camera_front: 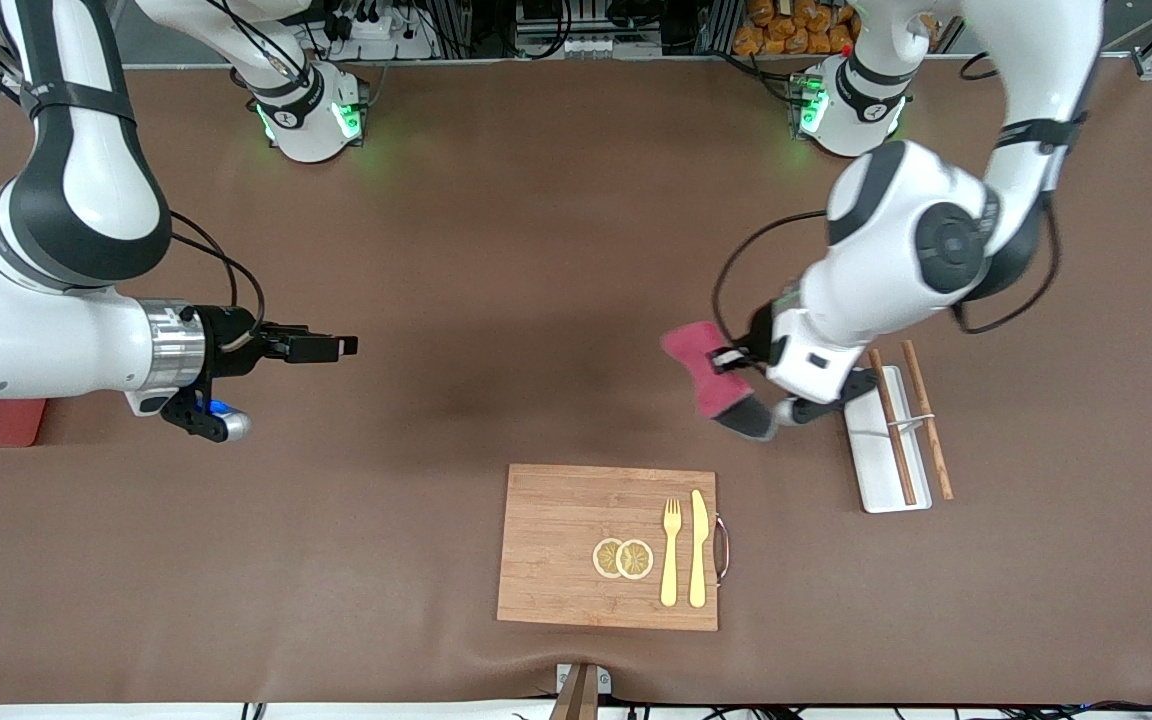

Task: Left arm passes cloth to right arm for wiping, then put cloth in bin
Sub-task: 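Lift the cloth with the left gripper toward the right gripper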

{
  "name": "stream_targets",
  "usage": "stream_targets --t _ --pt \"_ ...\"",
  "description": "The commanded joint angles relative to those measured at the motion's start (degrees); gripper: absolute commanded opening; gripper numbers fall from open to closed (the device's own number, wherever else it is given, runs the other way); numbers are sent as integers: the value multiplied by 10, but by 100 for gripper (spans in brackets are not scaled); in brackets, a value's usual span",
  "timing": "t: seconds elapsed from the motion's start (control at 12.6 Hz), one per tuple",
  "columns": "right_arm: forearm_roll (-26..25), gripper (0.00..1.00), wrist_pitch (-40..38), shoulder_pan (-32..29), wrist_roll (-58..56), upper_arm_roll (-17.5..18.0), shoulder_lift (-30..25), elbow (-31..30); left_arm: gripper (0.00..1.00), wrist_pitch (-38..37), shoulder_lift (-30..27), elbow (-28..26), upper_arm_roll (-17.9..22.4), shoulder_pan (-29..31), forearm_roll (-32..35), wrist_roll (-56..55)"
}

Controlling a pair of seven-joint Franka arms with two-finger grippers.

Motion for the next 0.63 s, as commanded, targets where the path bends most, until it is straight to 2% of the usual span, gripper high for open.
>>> stream_targets --t 0.0,0.32,0.56 --pt "16 100 3 -3 46 3 1 -4 0 73 57 50 2 -52 -15 -158" --pt "16 100 6 4 79 3 1 -24 0 200 124 112 2 -120 -24 -415" --pt "17 100 54 22 102 4 1 -47 0 288 145 114 2 -154 -24 -554"
